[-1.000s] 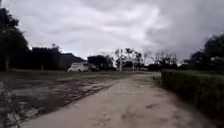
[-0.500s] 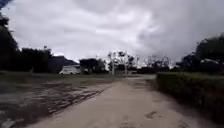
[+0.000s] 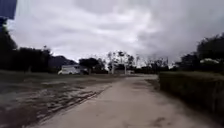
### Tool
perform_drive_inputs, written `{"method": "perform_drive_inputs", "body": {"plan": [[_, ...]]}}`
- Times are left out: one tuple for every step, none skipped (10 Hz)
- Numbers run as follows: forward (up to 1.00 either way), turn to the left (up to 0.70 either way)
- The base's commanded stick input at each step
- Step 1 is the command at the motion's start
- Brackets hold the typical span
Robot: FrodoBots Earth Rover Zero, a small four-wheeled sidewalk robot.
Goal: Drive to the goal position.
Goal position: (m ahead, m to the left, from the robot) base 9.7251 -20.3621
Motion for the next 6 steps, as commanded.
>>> {"method": "perform_drive_inputs", "body": {"plan": [[0.50, 0.00], [0.50, 0.00], [0.50, 0.00], [0.50, 0.00], [0.50, 0.00], [0.50, 0.00]]}}
